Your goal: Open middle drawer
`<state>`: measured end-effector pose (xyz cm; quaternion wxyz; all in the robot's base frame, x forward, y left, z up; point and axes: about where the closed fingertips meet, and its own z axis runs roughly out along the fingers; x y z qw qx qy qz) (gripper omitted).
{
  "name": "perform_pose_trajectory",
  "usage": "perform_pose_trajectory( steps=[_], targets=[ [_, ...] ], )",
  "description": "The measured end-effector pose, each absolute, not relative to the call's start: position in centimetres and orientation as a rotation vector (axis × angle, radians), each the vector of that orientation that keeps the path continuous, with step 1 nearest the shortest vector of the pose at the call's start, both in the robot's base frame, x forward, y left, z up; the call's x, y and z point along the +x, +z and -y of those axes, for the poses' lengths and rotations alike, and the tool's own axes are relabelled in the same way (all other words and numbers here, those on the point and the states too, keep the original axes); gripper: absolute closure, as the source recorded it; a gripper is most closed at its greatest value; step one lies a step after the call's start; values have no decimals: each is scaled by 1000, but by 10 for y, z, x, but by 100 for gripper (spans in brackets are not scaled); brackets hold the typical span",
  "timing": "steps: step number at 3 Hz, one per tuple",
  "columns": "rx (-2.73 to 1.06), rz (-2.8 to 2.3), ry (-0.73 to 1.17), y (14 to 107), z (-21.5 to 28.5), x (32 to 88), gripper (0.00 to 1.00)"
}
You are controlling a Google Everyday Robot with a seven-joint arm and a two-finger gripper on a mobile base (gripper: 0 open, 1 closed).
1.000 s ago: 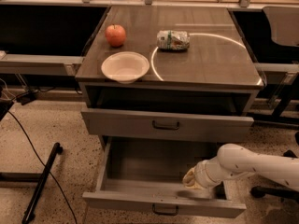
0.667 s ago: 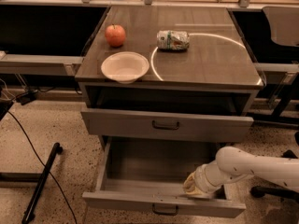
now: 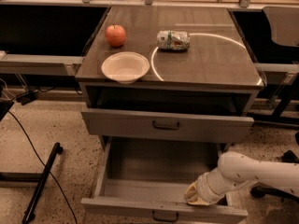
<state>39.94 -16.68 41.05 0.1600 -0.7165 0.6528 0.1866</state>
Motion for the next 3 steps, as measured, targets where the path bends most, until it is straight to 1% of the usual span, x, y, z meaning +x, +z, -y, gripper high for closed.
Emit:
perform_pose_trajectory(
  steps=[1, 2, 3],
  targets=[
    [-2043, -1854, 590, 413, 169, 382, 100],
    [-1965, -1785, 627, 431, 172, 383, 98],
    [-1843, -1709, 564, 467, 193, 396, 96]
  ],
)
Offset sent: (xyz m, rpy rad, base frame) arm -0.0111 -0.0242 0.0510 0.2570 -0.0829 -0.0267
